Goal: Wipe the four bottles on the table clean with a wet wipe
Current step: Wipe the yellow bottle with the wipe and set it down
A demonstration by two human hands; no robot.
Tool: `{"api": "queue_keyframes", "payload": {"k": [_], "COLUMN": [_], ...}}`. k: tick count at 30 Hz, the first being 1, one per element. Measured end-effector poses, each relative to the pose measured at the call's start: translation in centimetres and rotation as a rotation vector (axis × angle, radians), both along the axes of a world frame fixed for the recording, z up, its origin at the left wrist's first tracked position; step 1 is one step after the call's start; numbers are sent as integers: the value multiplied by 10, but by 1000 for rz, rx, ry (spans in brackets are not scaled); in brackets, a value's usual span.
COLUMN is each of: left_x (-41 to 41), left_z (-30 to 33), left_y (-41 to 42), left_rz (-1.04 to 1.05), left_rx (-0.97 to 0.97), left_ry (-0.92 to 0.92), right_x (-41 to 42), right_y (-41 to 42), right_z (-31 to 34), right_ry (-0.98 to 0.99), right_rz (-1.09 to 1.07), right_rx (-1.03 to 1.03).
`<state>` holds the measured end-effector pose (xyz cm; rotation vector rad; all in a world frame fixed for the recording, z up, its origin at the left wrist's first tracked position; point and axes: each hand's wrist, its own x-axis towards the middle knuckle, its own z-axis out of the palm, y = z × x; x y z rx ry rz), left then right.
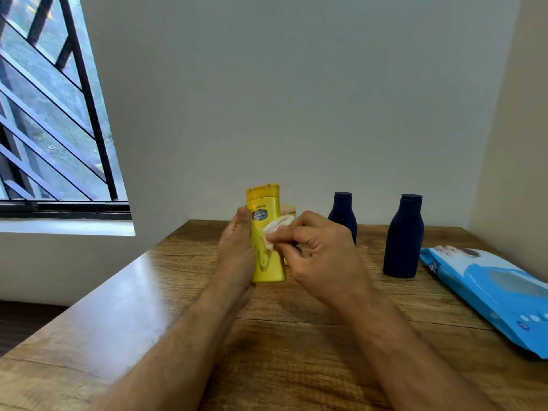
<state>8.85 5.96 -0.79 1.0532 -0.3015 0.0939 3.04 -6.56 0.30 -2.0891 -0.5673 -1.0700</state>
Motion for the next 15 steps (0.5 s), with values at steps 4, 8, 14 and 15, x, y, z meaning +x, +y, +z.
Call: {"api": "queue_keyframes", "payload": {"k": [4,8,14,15], "left_x": [2,1,-7,-6], "left_z": [0,-1,-3,-2], "left_y": [4,4,0,1], "left_rz": [-61,-125,-274,-253], "left_rx": [-44,-17,39,1], "left_ry": [3,-82,-125,-118], "right_x": [-5,-3,-4,-5], "right_y": [0,3,-1,0], "right_z": [-1,0,8,7], "right_ry": [64,-3,-70,-30], "right_rz": [41,-27,-76,-50], "right_rx": [-107,-42,193,156]}}
